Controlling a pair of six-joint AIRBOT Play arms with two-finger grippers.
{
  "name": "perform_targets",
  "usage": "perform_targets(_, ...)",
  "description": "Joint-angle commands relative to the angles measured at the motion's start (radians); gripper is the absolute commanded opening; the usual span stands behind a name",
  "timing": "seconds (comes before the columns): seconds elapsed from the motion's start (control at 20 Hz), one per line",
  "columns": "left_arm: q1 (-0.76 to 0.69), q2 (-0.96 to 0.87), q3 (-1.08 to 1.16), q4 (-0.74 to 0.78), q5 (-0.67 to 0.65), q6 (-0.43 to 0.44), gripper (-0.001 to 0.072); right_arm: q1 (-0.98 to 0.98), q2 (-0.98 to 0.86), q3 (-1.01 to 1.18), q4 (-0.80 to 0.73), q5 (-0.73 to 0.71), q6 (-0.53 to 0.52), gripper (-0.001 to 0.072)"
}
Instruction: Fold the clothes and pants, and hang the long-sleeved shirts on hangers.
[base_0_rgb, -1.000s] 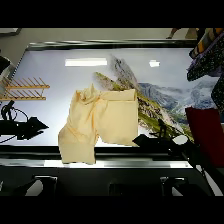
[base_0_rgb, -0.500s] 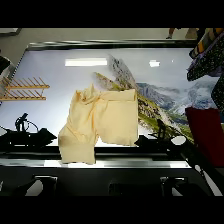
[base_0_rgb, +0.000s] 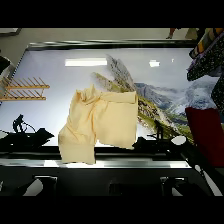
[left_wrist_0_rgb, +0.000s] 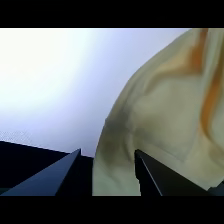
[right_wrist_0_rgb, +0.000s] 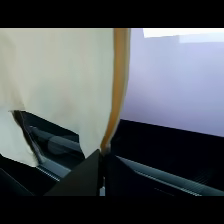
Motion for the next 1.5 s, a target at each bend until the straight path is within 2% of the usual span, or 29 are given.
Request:
perform_targets(0.0,-0.003,-0.081,-0.002,-0.074,0.044,0.088,0.0392,0.001,0.001,0.001,0.003,0.028,0.000,0.0029)
perform_targets(0.25,-0.035,-0.175,-0.002,-0.148,0.063,0.146,0.0390,0.001,0.001,0.001,0.006,0.044,0.000,0.0029)
perform_targets(0.5,-0.100,-0.203,-0.002,-0.156,0.089,0.142,0.0374,0.001,0.001,0.001,0.050,0.044,-0.020,0.0029)
perform_targets(0.55,-0.112,-0.209,-0.002,-0.158,0.089,0.142,0.0263,0.001,0.001,0.001,0.051,0.045,-0.020,0.0029)
perform_targets(0.6,-0.118,-0.209,-0.001,-0.163,0.085,0.143,0.0073,0.001,0.002,0.003,0.051,0.046,-0.020,0.0029)
perform_targets(0.65,-0.117,-0.205,0.006,-0.177,0.079,0.143,0.0018,0.001,0.008,0.010,0.051,0.048,-0.027,0.0029)
perform_targets(0.85,-0.116,-0.185,0.163,-0.223,-0.014,0.141,0.0016,-0.002,0.070,0.185,-0.026,0.026,-0.032,0.0027)
perform_targets(1.1,-0.116,-0.127,0.641,-0.197,-0.116,0.000,0.0016,-0.002,0.076,0.717,-0.405,0.017,0.169,0.0027)
perform_targets(1.25,-0.115,-0.085,1.001,-0.068,-0.184,-0.130,0.0016,-0.002,0.082,1.059,-0.576,0.076,0.263,0.0027)
perform_targets(1.45,-0.115,0.002,1.377,0.140,-0.225,-0.287,0.0016,-0.002,0.162,1.370,-0.685,0.138,0.308,0.0027)
